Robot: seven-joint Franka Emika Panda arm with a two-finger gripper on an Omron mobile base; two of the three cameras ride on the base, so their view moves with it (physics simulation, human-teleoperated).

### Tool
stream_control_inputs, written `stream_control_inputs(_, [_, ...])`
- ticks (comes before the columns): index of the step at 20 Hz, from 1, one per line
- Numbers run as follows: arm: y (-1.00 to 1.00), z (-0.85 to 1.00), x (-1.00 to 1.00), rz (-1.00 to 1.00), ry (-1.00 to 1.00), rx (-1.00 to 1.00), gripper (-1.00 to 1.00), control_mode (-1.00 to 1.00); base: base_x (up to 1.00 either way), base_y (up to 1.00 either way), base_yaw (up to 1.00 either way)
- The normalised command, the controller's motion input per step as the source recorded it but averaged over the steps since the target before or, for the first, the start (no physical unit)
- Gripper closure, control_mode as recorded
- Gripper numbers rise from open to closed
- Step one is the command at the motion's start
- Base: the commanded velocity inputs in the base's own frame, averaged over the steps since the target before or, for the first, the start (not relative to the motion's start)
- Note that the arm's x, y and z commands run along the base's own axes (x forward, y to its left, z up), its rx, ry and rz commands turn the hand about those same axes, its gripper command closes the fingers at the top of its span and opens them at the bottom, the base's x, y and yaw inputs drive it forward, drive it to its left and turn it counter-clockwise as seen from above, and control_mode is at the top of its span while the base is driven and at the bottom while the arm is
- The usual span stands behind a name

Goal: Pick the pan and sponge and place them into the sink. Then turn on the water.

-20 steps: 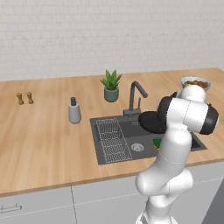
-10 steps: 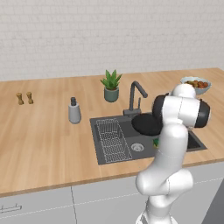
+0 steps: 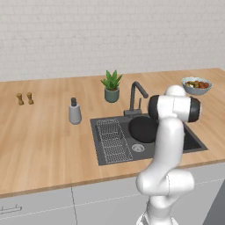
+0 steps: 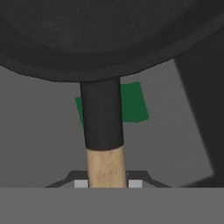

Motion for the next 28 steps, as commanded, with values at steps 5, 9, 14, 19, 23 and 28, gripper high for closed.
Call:
stream_control_inputs(5, [0.0,-0.43,0.13,0.0,0.0,0.0,1.0,-1.0,0.0,0.0,0.0])
stream_control_inputs(9, [0.0,-0.38,0.19,0.0,0.0,0.0,1.0,-1.0,0.0,0.0,0.0])
stream_control_inputs(14, [0.0,-0.31,0.09,0.0,0.0,0.0,1.0,-1.0,0.0,0.0,0.0])
stream_control_inputs(19, [0.0,-0.29,0.17,0.0,0.0,0.0,1.0,-1.0,0.0,0.0,0.0])
stream_control_inputs(23, [0.0,-0.36,0.26,0.0,0.0,0.0,1.0,-1.0,0.0,0.0,0.0])
stream_control_inputs(28, [0.01,-0.44,0.28,0.01,0.0,-0.01,1.0,-1.0,0.0,0.0,0.0])
